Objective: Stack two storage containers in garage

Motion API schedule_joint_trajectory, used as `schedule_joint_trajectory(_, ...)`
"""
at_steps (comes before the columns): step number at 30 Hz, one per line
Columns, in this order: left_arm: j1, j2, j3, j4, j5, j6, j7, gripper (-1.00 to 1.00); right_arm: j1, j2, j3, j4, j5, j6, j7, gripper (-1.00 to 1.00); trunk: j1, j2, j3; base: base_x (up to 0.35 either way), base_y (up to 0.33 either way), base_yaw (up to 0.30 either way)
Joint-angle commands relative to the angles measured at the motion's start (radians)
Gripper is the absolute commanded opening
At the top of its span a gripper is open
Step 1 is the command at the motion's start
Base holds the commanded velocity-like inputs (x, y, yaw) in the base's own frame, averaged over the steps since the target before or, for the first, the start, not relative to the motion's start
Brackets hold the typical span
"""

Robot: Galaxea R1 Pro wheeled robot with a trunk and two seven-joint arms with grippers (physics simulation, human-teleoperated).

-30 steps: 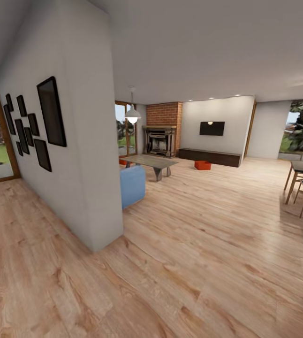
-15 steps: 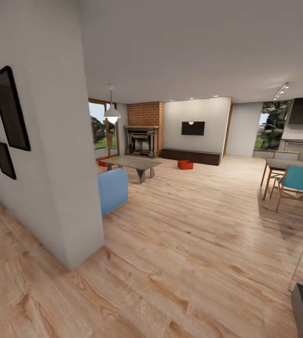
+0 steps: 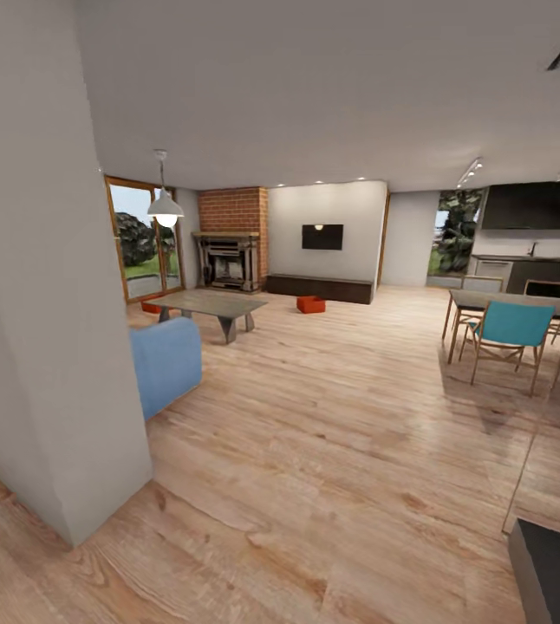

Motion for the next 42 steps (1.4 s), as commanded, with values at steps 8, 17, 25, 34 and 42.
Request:
schedule_joint_trajectory(8, 0.000, 0.000, 0.000, -0.001, 0.006, -0.002, 0.001, 1.00, -0.001, 0.000, 0.004, 0.002, 0.000, -0.004, -0.001, 1.00, 0.001, 0.000, -0.001, 0.323, 0.000, -0.243)
schedule_joint_trajectory(17, 0.000, 0.000, 0.000, -0.001, 0.006, -0.002, 0.001, 1.00, -0.001, 0.000, 0.004, 0.002, 0.000, -0.004, -0.001, 1.00, 0.001, 0.000, -0.001, 0.323, 0.000, -0.215)
schedule_joint_trajectory(25, 0.000, 0.000, 0.000, -0.001, 0.006, -0.002, 0.001, 1.00, -0.001, 0.000, 0.005, 0.002, 0.000, -0.004, -0.001, 1.00, 0.001, 0.000, -0.001, 0.323, 0.000, -0.023)
schedule_joint_trajectory(34, 0.000, 0.000, 0.000, -0.001, 0.006, -0.002, 0.001, 1.00, -0.001, 0.000, 0.005, 0.002, 0.000, -0.004, -0.001, 1.00, 0.001, 0.000, -0.001, 0.323, 0.000, 0.000)
schedule_joint_trajectory(42, 0.000, 0.000, 0.000, -0.001, 0.006, -0.002, 0.001, 1.00, -0.001, 0.001, 0.003, 0.002, 0.000, -0.003, -0.001, 1.00, 0.001, 0.000, -0.001, 0.323, 0.000, 0.000)
